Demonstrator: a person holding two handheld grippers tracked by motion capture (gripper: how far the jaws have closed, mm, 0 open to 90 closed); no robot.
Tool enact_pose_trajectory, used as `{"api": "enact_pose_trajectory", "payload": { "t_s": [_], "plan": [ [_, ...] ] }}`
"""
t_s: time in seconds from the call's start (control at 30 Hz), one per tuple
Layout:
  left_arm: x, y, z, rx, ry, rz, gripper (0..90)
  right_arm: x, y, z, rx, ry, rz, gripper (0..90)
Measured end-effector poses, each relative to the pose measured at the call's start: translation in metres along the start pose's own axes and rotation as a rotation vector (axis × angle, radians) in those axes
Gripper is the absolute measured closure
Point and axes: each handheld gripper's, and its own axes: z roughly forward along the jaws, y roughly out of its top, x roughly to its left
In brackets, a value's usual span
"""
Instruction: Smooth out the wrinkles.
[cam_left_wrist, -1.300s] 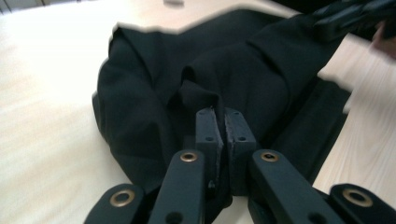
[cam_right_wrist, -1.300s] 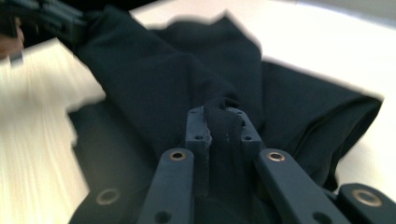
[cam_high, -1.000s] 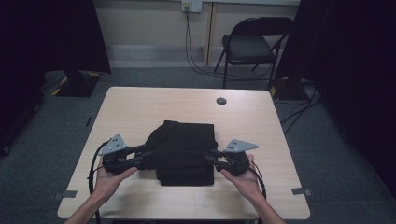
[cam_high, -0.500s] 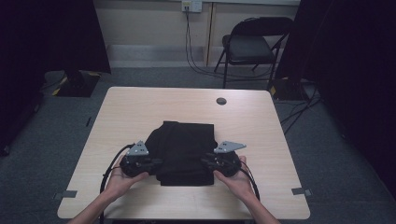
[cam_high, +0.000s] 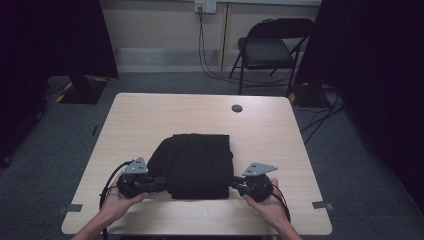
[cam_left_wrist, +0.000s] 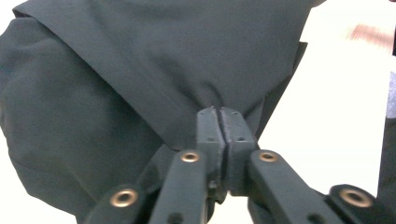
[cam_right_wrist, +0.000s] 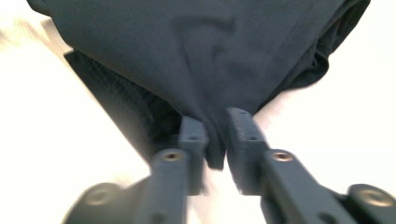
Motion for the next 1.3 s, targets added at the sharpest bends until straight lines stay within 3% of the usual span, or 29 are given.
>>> {"api": "enact_pose_trajectory", "payload": {
  "t_s": [0.1, 0.17, 0.23, 0.37, 0.43, 0.53, 0.57, 0.6, 0.77, 0.8, 0.87, 0.9, 0.97, 1.03, 1.17, 1.2, 1.3],
  "plan": [
    [-0.001, 0.003, -0.004, -0.044, -0.008, 0.005, 70.0, -0.001, 0.002, -0.004, -0.033, -0.002, 0.012, 66.5],
    [0.000, 0.009, -0.012, -0.113, -0.003, -0.008, 65.7, -0.001, 0.006, -0.014, -0.088, -0.003, 0.021, 59.0],
    [0.001, 0.011, -0.013, -0.131, 0.024, -0.019, 61.7, 0.000, 0.010, -0.017, -0.105, 0.000, 0.043, 52.3],
    [0.004, 0.011, -0.006, -0.098, 0.060, -0.019, 59.0, 0.009, 0.019, -0.022, -0.137, 0.034, 0.023, 52.9],
    [0.005, 0.009, 0.010, -0.026, 0.046, -0.027, 57.7, 0.012, 0.022, -0.021, -0.148, 0.056, 0.021, 53.6],
    [0.005, 0.004, 0.029, 0.054, 0.042, -0.014, 54.1, 0.011, 0.028, -0.005, -0.120, 0.045, 0.012, 52.9],
    [0.005, 0.004, 0.029, 0.054, 0.042, -0.014, 54.0, 0.011, 0.028, -0.005, -0.120, 0.045, 0.012, 52.9],
    [0.004, 0.003, 0.033, 0.075, 0.034, -0.006, 53.8, 0.009, 0.033, 0.010, -0.102, 0.039, 0.002, 52.8],
    [0.007, 0.000, 0.032, 0.089, 0.035, -0.026, 51.4, 0.006, 0.045, 0.036, -0.125, 0.064, -0.027, 53.6],
    [0.009, -0.002, 0.032, 0.101, 0.028, -0.037, 50.7, 0.005, 0.046, 0.049, -0.102, 0.082, -0.040, 50.6],
    [0.009, -0.003, 0.032, 0.098, 0.027, -0.039, 50.1, 0.006, 0.041, 0.063, -0.052, 0.059, -0.052, 44.7],
    [0.010, -0.003, 0.032, 0.095, 0.025, -0.045, 50.1, 0.006, 0.041, 0.063, -0.052, 0.059, -0.052, 44.7],
    [0.009, -0.002, 0.032, 0.082, 0.017, -0.050, 51.4, 0.006, 0.025, 0.077, 0.009, 0.019, -0.090, 44.0],
    [0.007, -0.002, 0.033, 0.090, 0.010, -0.014, 53.6, 0.009, 0.022, 0.077, -0.005, 0.005, -0.078, 44.2],
    [0.008, -0.002, 0.033, 0.086, -0.008, -0.032, 54.5, 0.012, 0.018, 0.075, 0.001, 0.004, -0.055, 44.3],
    [0.008, -0.002, 0.032, 0.085, -0.016, -0.035, 54.5, 0.012, 0.014, 0.071, 0.003, 0.024, -0.026, 44.3],
    [0.004, -0.001, 0.033, 0.082, -0.028, -0.023, 55.6, 0.019, 0.008, 0.062, 0.024, 0.029, -0.025, 44.3]
  ]
}}
